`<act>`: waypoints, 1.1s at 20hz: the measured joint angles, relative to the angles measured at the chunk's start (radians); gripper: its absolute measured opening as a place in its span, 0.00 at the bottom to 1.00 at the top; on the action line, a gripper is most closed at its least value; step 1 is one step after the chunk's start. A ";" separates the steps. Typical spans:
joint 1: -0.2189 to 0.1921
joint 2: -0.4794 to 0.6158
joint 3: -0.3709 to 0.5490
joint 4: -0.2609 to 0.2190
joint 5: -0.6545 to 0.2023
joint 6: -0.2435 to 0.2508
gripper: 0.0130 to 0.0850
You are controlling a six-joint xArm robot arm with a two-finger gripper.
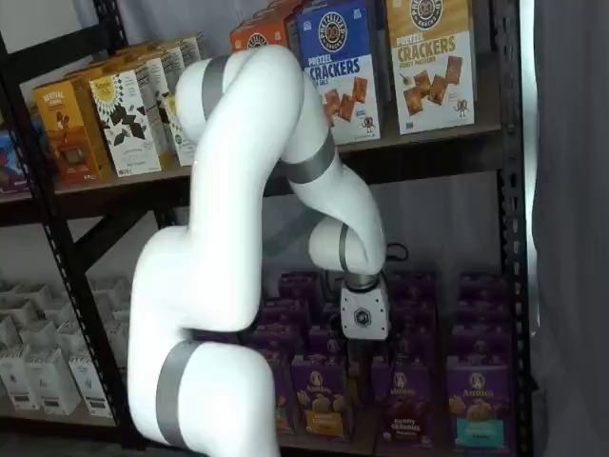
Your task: Pick up the purple box with a brown patch in the center, on the bottom shelf, the fifth box from the left
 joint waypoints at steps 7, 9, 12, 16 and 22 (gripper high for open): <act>-0.019 0.085 -0.085 -0.001 0.017 -0.017 1.00; -0.024 0.112 -0.111 -0.001 0.013 -0.023 1.00; -0.029 0.148 -0.149 0.002 0.013 -0.031 1.00; -0.033 0.193 -0.205 -0.017 0.017 -0.018 1.00; -0.037 0.248 -0.288 -0.025 0.028 -0.014 1.00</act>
